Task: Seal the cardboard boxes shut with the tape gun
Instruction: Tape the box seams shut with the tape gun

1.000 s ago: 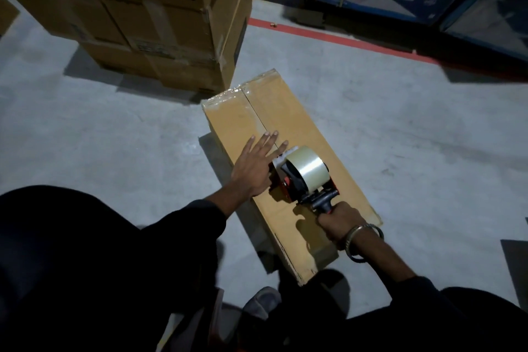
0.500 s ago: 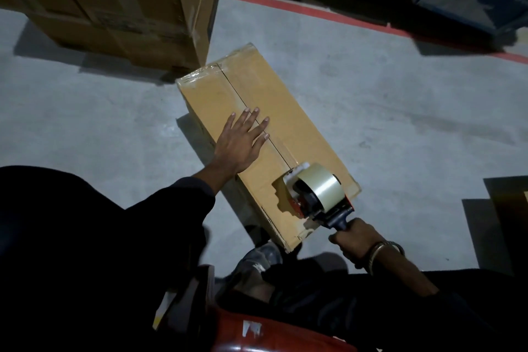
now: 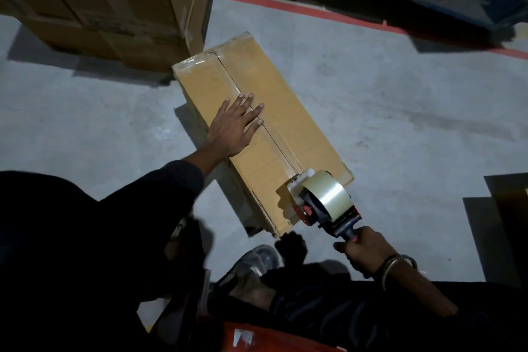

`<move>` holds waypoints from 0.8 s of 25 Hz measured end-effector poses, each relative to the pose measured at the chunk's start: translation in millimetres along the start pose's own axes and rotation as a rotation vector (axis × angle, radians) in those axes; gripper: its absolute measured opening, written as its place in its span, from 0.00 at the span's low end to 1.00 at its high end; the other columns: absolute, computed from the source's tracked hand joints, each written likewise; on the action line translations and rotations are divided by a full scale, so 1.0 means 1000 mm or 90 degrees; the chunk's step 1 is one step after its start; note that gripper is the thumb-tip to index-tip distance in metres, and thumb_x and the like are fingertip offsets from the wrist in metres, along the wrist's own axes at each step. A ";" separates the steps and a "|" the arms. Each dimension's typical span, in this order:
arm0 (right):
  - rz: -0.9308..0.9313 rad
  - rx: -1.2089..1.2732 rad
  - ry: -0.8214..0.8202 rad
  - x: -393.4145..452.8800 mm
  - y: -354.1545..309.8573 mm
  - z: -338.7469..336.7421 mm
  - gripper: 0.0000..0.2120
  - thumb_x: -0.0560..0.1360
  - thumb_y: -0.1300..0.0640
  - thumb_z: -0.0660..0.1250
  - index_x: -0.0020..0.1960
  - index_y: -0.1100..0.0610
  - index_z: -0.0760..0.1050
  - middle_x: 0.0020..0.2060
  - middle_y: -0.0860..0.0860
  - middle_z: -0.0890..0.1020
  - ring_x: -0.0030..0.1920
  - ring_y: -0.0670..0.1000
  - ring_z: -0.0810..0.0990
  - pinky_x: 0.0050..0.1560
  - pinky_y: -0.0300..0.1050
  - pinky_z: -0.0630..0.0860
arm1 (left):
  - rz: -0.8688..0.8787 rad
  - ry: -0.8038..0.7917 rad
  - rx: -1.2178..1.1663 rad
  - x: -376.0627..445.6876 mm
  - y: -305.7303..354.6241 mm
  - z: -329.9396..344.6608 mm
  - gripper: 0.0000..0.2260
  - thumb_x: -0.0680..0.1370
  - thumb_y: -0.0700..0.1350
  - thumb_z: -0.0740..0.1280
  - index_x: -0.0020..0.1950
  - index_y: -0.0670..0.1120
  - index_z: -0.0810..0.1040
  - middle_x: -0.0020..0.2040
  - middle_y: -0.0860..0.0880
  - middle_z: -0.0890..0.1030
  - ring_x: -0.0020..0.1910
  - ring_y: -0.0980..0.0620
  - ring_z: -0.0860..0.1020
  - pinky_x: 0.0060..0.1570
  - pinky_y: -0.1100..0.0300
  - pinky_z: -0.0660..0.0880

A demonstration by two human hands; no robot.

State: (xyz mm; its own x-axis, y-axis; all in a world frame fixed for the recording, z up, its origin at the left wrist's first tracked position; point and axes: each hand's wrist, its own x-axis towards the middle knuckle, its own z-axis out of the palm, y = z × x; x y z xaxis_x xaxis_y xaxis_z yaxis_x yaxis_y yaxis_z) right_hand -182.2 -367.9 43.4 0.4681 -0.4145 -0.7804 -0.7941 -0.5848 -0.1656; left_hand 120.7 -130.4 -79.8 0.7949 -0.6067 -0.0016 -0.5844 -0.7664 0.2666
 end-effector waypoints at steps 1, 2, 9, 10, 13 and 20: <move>-0.015 0.024 0.012 0.002 -0.008 0.003 0.17 0.71 0.51 0.72 0.32 0.62 0.76 0.26 0.55 0.81 0.30 0.56 0.81 0.38 0.51 0.80 | 0.011 -0.010 -0.007 0.014 -0.009 -0.005 0.25 0.87 0.62 0.47 0.83 0.57 0.61 0.84 0.48 0.59 0.84 0.47 0.55 0.81 0.43 0.51; -0.029 0.050 0.022 0.004 -0.018 0.006 0.17 0.72 0.51 0.72 0.32 0.62 0.76 0.25 0.55 0.82 0.29 0.55 0.82 0.37 0.49 0.81 | 0.023 -0.016 -0.009 0.028 -0.019 -0.008 0.25 0.87 0.62 0.47 0.83 0.57 0.61 0.84 0.48 0.59 0.84 0.47 0.55 0.82 0.43 0.50; -0.045 0.190 0.039 0.027 -0.082 0.006 0.17 0.74 0.49 0.73 0.31 0.55 0.73 0.24 0.52 0.81 0.23 0.49 0.78 0.29 0.42 0.77 | 0.091 -0.033 -0.011 0.117 -0.062 -0.020 0.26 0.87 0.64 0.47 0.83 0.58 0.60 0.84 0.49 0.58 0.84 0.48 0.54 0.82 0.44 0.51; -0.043 0.211 0.032 0.029 -0.088 0.005 0.17 0.74 0.50 0.73 0.32 0.56 0.73 0.24 0.52 0.80 0.23 0.50 0.77 0.28 0.43 0.77 | 0.098 -0.034 -0.009 0.124 -0.067 -0.021 0.27 0.86 0.65 0.47 0.83 0.58 0.60 0.84 0.49 0.58 0.84 0.48 0.54 0.82 0.44 0.51; -0.021 0.283 0.018 0.039 -0.103 0.005 0.15 0.75 0.53 0.72 0.34 0.57 0.72 0.24 0.53 0.78 0.23 0.51 0.74 0.26 0.41 0.74 | 0.114 -0.041 0.013 0.142 -0.080 -0.021 0.27 0.86 0.65 0.47 0.83 0.58 0.60 0.84 0.48 0.58 0.84 0.47 0.55 0.81 0.44 0.52; 0.000 0.330 -0.003 0.041 -0.107 0.011 0.16 0.75 0.56 0.71 0.33 0.57 0.69 0.22 0.52 0.74 0.22 0.52 0.69 0.26 0.41 0.70 | 0.012 -0.006 0.038 0.089 -0.031 -0.003 0.25 0.88 0.57 0.46 0.84 0.52 0.58 0.84 0.46 0.58 0.83 0.46 0.56 0.81 0.42 0.54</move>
State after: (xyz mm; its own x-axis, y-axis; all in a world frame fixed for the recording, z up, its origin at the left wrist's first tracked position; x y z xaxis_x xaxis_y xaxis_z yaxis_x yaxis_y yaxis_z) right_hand -82.0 -314.4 23.2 0.4667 -0.4110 -0.7831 -0.8828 -0.1624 -0.4408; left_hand 209.9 -159.5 -85.3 0.7823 -0.6228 -0.0063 -0.6081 -0.7659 0.2089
